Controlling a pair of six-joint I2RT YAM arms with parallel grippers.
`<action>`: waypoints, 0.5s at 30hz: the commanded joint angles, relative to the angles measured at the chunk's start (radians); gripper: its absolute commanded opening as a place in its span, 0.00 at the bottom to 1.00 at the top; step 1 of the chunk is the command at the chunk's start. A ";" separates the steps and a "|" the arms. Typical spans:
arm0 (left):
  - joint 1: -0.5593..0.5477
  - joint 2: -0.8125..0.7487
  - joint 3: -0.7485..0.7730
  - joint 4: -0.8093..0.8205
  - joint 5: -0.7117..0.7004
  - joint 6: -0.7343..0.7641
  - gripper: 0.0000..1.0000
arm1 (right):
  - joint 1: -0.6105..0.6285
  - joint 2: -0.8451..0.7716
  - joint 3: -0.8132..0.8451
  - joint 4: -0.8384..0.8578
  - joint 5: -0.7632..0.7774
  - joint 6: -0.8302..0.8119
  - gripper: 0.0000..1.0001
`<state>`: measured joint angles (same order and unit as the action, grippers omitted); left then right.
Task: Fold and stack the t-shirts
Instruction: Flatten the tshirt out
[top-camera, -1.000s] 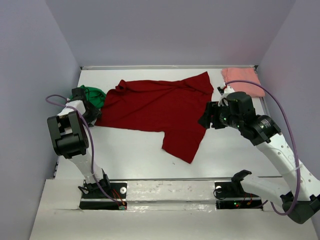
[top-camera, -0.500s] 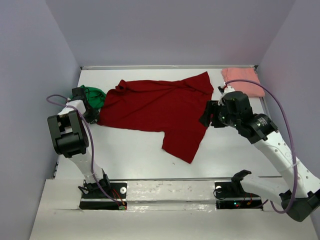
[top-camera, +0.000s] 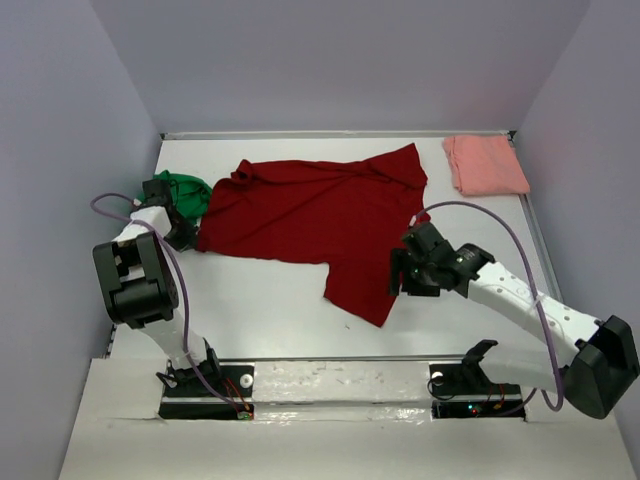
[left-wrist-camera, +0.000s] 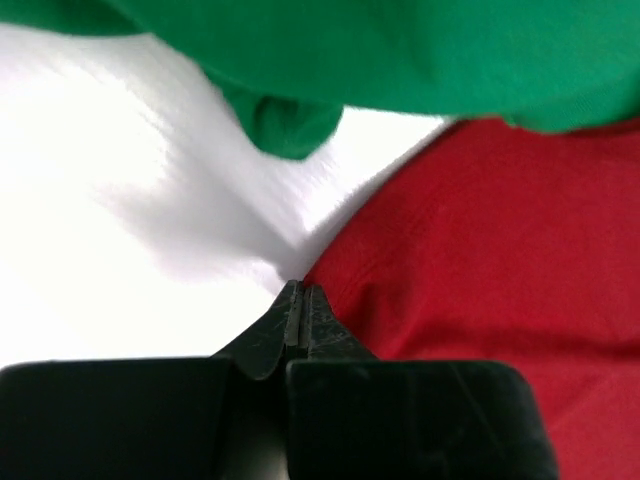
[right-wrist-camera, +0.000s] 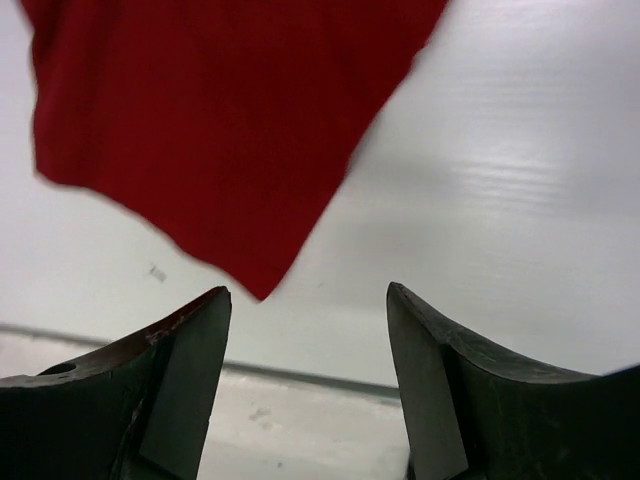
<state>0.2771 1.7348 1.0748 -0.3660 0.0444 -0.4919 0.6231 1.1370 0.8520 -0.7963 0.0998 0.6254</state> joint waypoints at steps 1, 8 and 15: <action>-0.016 -0.150 -0.030 -0.008 -0.031 -0.005 0.00 | 0.145 -0.010 -0.051 0.081 -0.061 0.126 0.72; -0.078 -0.241 -0.050 -0.010 -0.087 0.000 0.00 | 0.346 0.076 -0.106 0.100 0.005 0.278 0.69; -0.101 -0.273 -0.055 -0.007 -0.057 -0.004 0.00 | 0.374 0.158 -0.186 0.203 0.012 0.336 0.67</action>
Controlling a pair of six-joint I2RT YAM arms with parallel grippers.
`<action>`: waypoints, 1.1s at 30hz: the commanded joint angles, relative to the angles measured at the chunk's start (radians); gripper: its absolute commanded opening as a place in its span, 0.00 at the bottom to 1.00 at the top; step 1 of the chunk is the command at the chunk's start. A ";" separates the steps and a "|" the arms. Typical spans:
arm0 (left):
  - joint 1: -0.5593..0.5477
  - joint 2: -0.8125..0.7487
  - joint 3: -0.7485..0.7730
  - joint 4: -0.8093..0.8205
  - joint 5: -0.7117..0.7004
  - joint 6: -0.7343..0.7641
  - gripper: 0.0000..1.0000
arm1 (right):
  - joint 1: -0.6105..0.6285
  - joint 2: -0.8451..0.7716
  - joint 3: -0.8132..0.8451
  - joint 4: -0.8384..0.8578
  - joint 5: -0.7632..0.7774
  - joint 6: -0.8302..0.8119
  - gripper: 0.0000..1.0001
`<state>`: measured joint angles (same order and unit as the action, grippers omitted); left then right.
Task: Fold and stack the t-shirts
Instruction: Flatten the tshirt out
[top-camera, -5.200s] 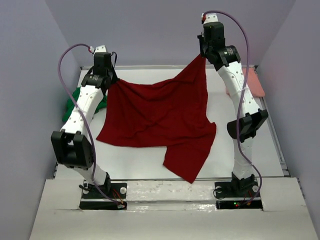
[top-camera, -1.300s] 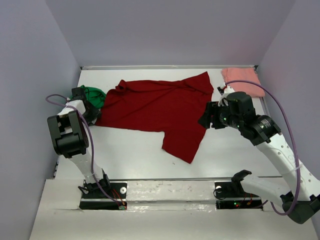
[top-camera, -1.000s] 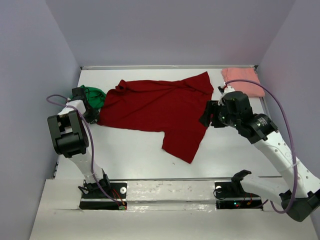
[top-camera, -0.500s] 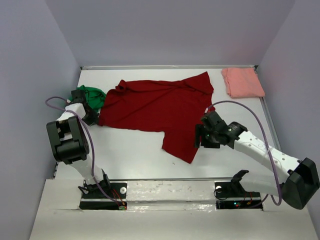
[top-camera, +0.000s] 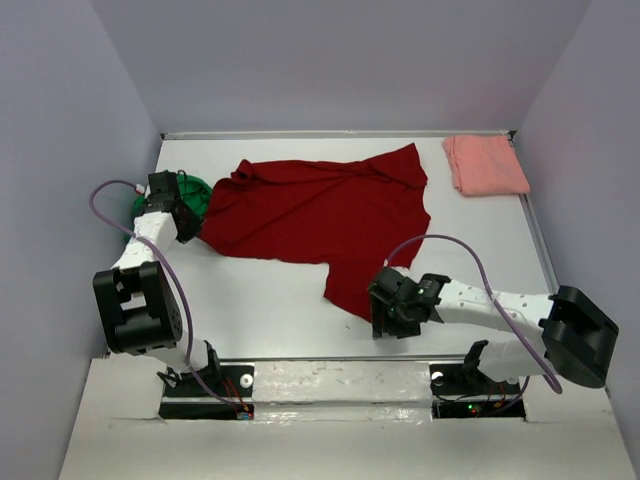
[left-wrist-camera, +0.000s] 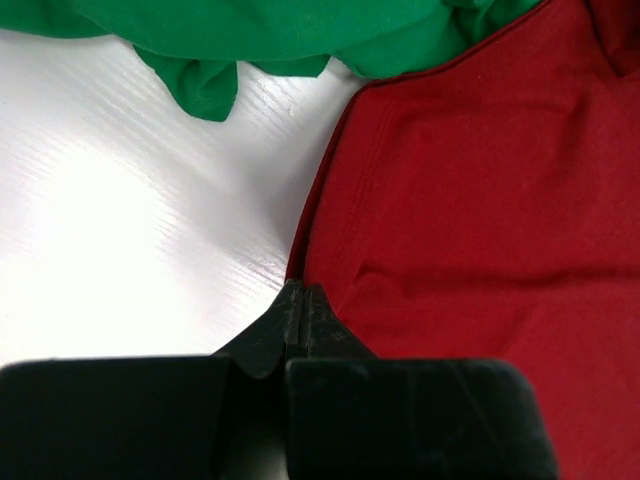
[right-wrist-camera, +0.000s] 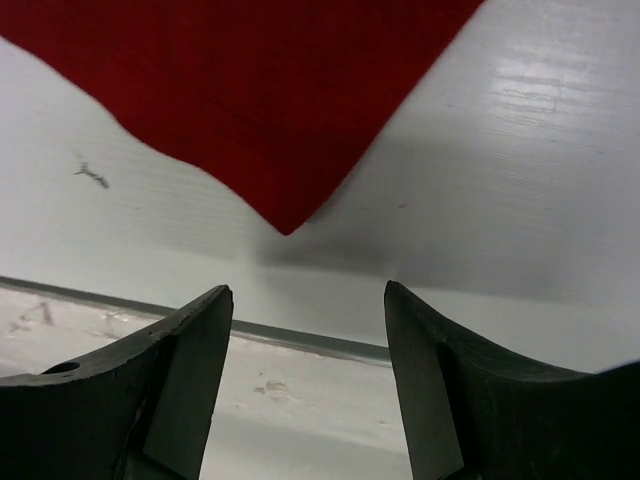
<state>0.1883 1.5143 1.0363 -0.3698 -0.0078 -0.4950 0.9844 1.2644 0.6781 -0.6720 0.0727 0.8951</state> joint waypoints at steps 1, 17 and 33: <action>-0.015 -0.055 -0.015 -0.001 -0.004 0.001 0.00 | 0.013 0.062 -0.006 0.081 0.045 0.079 0.66; -0.033 -0.065 -0.018 0.005 0.002 0.007 0.00 | 0.013 0.227 0.095 0.135 0.140 0.051 0.61; -0.035 -0.066 -0.024 0.011 0.037 0.009 0.00 | 0.013 0.116 0.067 -0.006 0.309 0.272 0.52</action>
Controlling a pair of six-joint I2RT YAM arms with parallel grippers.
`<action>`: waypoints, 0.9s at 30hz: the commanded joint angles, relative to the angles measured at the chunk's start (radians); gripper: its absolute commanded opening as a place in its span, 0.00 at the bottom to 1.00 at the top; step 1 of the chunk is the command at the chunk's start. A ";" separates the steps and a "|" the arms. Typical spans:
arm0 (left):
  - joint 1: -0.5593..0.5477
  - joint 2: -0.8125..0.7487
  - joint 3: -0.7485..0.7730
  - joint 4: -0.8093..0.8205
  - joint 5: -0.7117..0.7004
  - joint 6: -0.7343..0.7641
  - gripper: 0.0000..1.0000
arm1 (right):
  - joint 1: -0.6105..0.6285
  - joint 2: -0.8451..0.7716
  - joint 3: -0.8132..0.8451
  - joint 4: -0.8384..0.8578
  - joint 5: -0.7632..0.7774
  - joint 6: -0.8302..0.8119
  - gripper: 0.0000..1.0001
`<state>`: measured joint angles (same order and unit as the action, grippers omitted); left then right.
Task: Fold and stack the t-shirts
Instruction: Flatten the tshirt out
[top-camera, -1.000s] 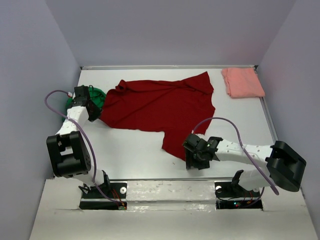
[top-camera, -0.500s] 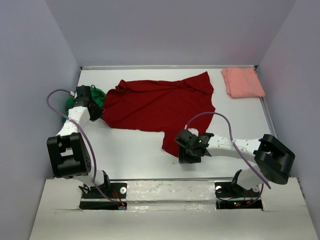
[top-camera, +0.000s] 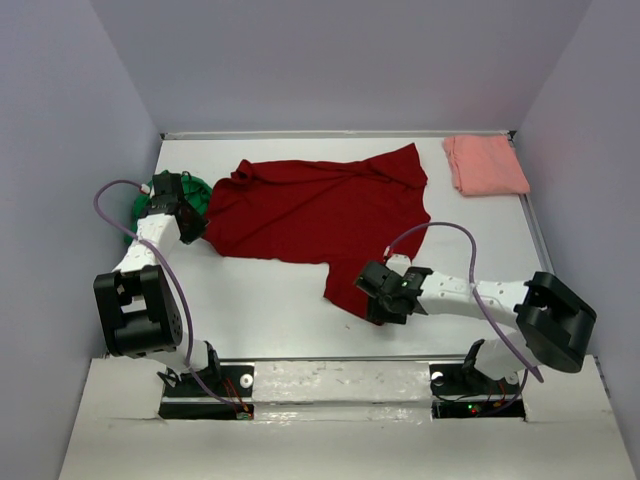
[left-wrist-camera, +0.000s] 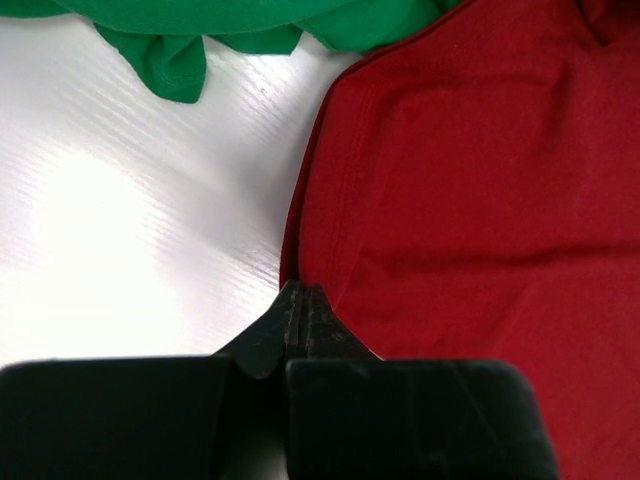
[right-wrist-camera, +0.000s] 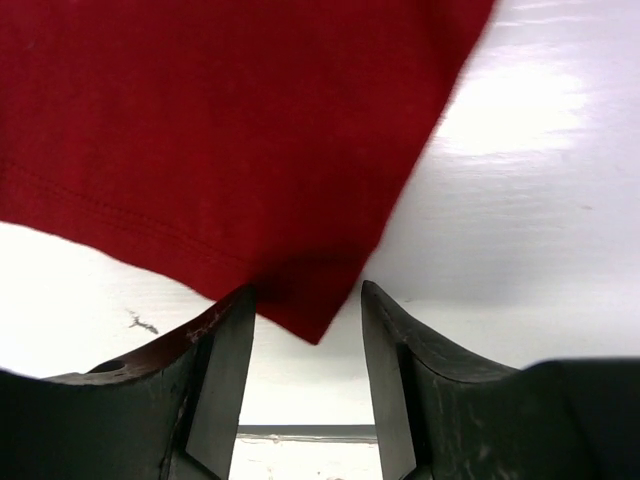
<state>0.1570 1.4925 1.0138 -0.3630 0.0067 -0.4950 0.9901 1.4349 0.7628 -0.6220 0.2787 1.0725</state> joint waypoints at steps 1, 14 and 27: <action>-0.005 -0.044 -0.001 0.006 0.024 0.010 0.00 | 0.007 -0.050 -0.008 -0.056 0.106 0.093 0.52; -0.005 -0.046 0.005 0.001 0.026 0.009 0.00 | 0.007 -0.037 0.000 -0.012 0.033 0.084 0.49; -0.005 -0.043 -0.001 0.002 0.036 0.010 0.00 | 0.007 -0.054 -0.034 0.001 0.001 0.126 0.13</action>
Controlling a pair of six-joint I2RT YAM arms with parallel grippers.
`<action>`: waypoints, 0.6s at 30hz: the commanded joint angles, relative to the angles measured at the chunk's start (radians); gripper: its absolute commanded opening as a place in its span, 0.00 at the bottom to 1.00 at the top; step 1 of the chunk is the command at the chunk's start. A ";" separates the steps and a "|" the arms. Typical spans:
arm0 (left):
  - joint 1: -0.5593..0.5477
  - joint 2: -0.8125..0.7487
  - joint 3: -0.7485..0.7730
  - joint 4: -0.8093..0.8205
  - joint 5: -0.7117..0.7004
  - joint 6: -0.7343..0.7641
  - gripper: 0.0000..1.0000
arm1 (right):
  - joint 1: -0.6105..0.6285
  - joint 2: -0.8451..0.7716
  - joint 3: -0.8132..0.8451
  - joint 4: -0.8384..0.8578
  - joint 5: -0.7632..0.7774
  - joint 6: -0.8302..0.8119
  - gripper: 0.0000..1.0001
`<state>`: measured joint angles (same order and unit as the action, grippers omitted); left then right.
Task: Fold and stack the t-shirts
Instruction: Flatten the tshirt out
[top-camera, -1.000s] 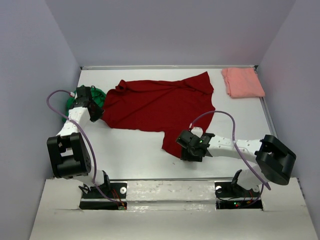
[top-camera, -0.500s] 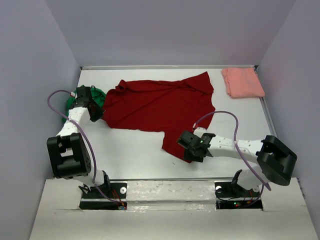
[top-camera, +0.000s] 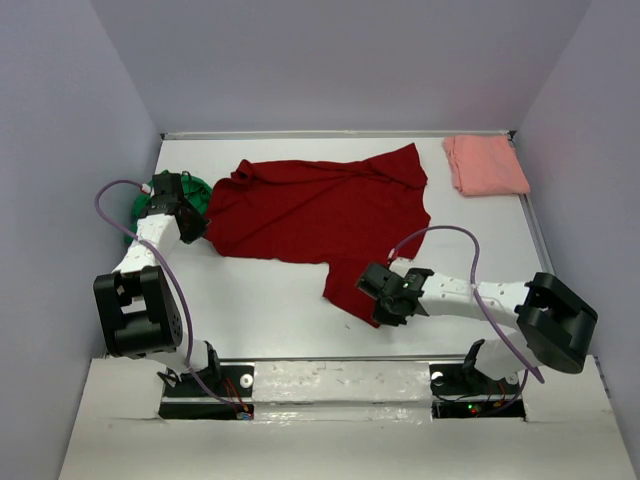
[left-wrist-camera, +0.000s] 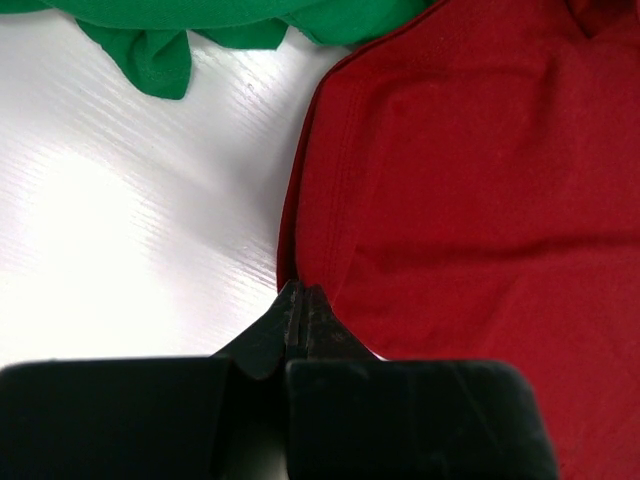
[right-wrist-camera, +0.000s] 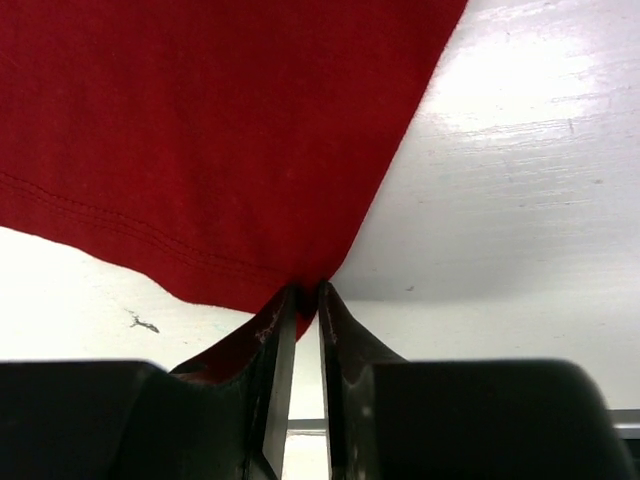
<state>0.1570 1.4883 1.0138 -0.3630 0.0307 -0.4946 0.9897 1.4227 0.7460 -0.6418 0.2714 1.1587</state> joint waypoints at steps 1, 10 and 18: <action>-0.005 -0.037 -0.001 0.002 0.012 0.008 0.00 | 0.007 -0.050 -0.022 0.016 0.015 0.047 0.00; -0.092 -0.074 0.034 -0.010 -0.064 0.037 0.00 | 0.040 -0.008 0.160 -0.125 0.285 0.003 0.00; -0.279 -0.325 0.124 -0.022 -0.184 0.151 0.00 | -0.057 -0.166 0.400 0.075 0.764 -0.666 0.00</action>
<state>-0.0620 1.3357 1.0348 -0.3916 -0.0715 -0.4274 1.0122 1.4021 1.0573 -0.7746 0.7181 0.9867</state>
